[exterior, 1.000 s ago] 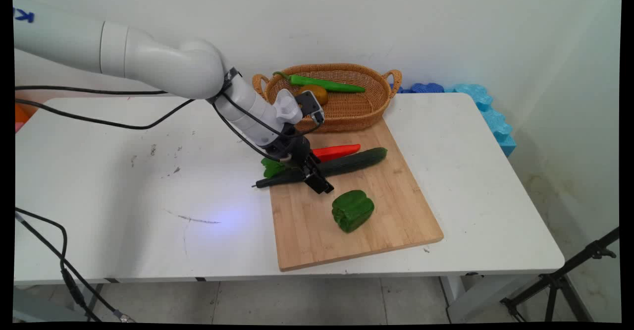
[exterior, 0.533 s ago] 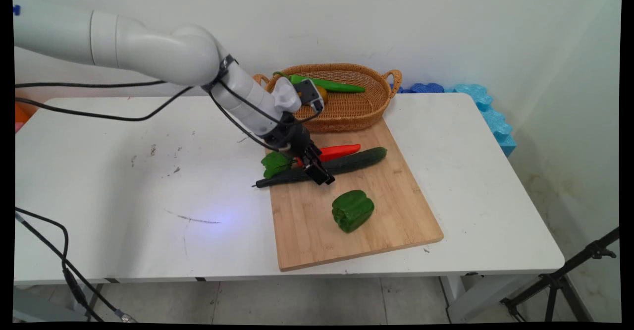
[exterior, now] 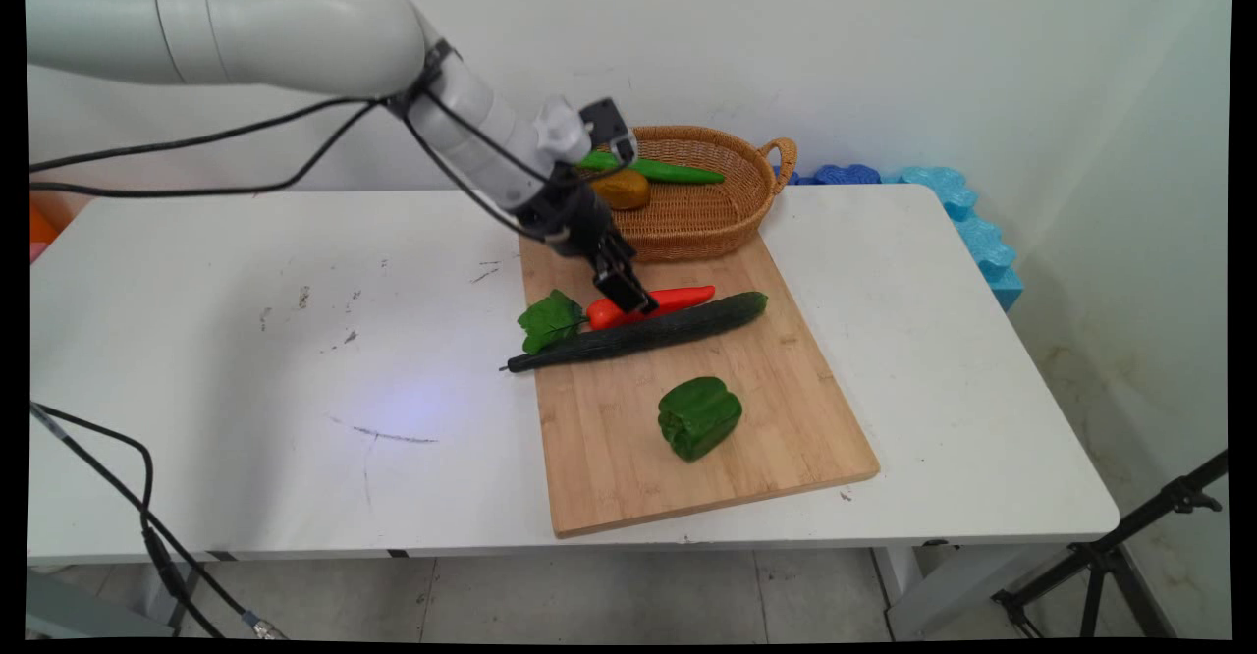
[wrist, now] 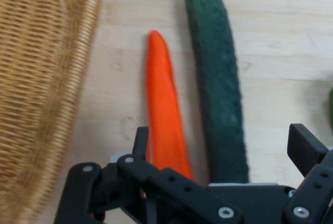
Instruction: Pick up the potato from the vegetable basket
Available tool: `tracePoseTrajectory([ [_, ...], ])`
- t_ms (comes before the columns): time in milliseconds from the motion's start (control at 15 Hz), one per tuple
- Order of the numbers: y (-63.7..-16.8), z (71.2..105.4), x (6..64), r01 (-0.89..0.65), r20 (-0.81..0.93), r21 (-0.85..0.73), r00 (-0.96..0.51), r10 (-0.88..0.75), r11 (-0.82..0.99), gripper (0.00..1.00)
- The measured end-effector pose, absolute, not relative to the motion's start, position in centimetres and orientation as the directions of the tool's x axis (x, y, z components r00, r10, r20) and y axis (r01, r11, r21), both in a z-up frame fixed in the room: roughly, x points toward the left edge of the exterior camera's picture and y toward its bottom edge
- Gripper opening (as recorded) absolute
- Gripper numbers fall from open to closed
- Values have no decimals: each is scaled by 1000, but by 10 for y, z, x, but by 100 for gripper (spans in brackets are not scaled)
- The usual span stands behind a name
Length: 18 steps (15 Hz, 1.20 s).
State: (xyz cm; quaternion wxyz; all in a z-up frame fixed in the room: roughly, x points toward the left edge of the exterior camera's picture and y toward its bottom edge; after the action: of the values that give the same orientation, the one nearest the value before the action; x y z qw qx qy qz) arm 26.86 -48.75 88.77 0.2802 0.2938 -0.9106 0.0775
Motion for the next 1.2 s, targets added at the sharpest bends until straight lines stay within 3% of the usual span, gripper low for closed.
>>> tracePoseTrajectory([
  [533, -536, 918, 290, -543, 546, -75, -724, -421, 837, 100],
  [1200, -603, 908, 323, -478, 488, -201, -806, -335, 855, 100],
])
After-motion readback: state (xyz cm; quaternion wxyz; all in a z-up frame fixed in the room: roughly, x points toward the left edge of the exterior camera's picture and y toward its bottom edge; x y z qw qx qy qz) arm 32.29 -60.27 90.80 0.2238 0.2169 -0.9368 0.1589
